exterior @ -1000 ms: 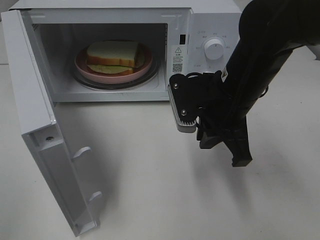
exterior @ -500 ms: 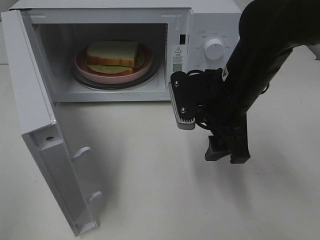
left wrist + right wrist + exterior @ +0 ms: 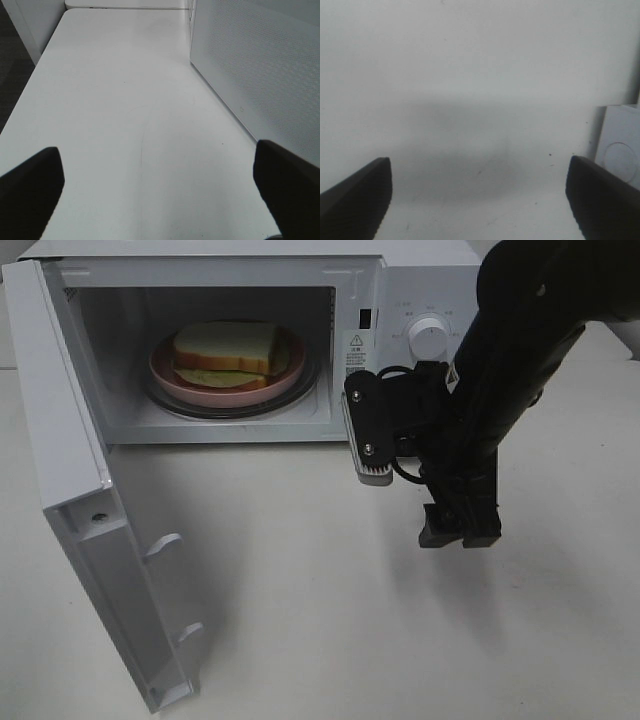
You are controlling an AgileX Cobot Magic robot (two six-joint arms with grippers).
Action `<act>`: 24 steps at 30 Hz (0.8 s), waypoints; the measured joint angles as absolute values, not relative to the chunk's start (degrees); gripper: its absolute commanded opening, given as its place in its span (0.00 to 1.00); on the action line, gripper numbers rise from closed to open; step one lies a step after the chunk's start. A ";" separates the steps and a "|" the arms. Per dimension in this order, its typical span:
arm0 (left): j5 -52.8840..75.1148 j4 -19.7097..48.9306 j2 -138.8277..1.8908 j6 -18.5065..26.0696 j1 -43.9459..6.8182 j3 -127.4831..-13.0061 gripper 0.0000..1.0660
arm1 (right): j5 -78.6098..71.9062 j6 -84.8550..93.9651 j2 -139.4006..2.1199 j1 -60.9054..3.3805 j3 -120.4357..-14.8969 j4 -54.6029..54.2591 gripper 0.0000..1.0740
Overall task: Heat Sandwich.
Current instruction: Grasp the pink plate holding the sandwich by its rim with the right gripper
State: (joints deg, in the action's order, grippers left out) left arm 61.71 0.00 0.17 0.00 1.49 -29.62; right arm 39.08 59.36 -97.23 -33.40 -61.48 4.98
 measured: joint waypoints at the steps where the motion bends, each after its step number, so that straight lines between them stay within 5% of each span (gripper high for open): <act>1: 61.71 0.00 0.17 0.00 1.49 -29.62 0.92 | 39.02 59.07 -97.23 -33.40 -62.11 5.33 0.83; 24: 61.71 0.00 0.17 0.00 1.49 -29.62 0.92 | 33.23 57.75 -106.11 -39.30 -78.90 10.49 0.80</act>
State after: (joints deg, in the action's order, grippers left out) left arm 61.71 0.00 0.17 0.00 1.49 -29.62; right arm 33.23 57.75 -106.11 -39.30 -78.90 10.49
